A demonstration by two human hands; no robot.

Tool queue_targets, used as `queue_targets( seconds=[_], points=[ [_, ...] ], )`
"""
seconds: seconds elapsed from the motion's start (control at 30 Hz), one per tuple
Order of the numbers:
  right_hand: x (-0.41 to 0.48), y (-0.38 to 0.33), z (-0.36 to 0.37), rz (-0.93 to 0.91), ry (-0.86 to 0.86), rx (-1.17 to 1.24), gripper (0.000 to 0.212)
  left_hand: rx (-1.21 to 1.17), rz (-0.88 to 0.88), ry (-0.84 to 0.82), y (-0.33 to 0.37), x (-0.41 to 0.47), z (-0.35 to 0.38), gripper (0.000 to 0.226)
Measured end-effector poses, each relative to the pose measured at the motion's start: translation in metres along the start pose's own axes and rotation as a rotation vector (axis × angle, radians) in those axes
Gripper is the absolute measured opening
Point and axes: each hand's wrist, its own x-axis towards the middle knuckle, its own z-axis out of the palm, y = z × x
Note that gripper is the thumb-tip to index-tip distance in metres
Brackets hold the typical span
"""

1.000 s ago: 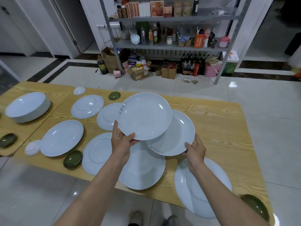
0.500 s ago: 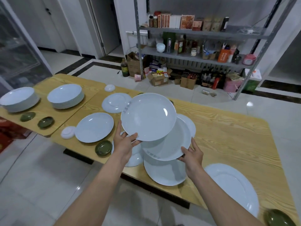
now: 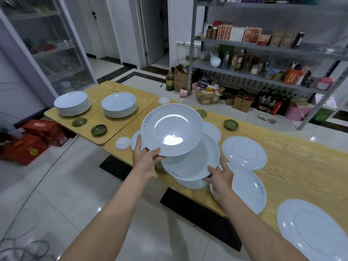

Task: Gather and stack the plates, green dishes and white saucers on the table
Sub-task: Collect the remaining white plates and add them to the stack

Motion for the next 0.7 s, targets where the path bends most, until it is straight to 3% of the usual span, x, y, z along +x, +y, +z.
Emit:
queue_targets(
  seconds=[0.37, 0.7],
  points=[
    [0.001, 0.034, 0.092, 0.064, -0.059, -0.028, 0.075, -0.057, 0.034, 0.062, 0.042, 0.029, -0.059, 0.098],
    [0.072, 0.056, 0.198, 0.089, -0.121, -0.079, 0.072, -0.082, 0.053, 0.185, 0.094, 0.118, -0.08, 0.093]
  ],
)
